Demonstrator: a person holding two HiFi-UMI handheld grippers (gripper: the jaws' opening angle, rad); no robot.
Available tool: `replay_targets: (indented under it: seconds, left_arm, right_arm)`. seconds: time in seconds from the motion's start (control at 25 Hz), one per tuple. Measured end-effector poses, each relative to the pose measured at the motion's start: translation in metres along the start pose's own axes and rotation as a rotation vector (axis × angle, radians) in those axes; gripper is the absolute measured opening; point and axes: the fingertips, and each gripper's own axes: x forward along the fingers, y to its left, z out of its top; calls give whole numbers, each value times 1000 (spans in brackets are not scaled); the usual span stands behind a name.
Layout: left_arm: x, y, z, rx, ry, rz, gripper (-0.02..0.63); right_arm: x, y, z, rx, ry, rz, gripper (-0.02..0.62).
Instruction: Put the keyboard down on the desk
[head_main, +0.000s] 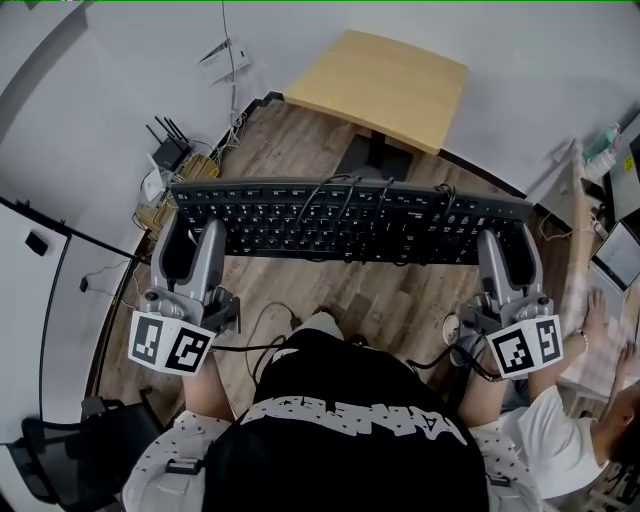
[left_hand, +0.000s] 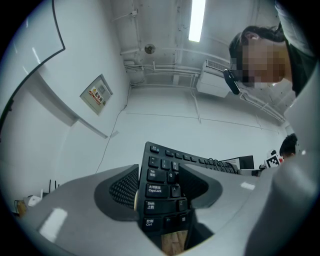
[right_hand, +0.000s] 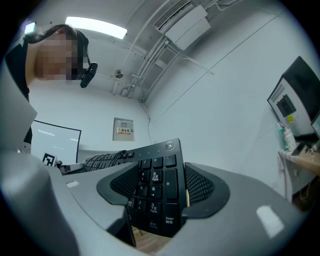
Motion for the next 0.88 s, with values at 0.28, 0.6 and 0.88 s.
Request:
replay_targets:
  seconds: [0.28, 0.6, 0.88]
  left_arm:
    - [5, 2, -4, 1, -15, -19, 230]
    - [21, 6, -22, -18, -33, -67, 230]
    - [1, 4, -6, -36, -3, -2, 230]
  right_arm:
    - [-2, -2, -3, -5, -10, -14, 296]
    - [-5, -7, -10, -31, -35, -53, 296]
    - [-1, 4, 6, -16, 21, -14, 296]
